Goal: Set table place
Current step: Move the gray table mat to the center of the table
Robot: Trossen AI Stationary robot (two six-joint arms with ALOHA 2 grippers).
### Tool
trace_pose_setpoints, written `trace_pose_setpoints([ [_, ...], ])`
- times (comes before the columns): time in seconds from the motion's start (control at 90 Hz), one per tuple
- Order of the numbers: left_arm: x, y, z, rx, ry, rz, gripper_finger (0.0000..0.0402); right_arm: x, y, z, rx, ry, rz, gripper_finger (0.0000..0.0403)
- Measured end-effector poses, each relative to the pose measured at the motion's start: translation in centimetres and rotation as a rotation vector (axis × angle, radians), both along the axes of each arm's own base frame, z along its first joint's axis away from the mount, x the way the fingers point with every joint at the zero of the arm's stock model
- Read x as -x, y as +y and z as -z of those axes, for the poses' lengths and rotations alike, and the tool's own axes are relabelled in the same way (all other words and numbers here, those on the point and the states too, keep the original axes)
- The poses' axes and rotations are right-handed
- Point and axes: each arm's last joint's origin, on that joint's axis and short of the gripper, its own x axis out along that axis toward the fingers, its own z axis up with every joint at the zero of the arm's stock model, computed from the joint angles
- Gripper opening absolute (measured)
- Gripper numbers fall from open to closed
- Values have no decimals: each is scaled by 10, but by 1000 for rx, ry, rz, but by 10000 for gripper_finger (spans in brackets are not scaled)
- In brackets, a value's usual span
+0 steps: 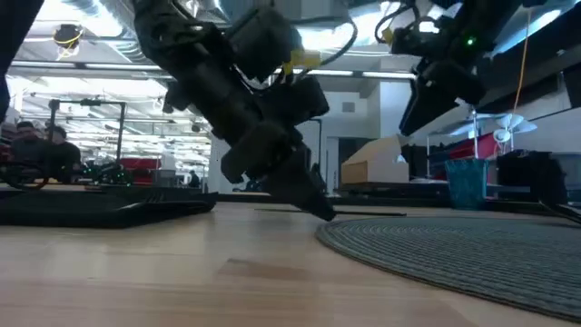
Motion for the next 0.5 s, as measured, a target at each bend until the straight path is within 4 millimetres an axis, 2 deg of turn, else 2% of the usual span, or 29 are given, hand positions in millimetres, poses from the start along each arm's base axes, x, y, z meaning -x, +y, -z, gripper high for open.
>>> trace_pose_setpoints([
  [0.256, -8, 0, -10, 58, -130, 62, 0, -8, 0, 10, -33, 27, -35, 113],
  [0.344, -8, -4, -7, 69, -119, 65, 0, -11, 1, 11, -36, 15, -56, 113],
  [0.5, -9, -7, 13, 87, -74, 55, 0, -13, 1, 10, -22, 16, -81, 113],
])
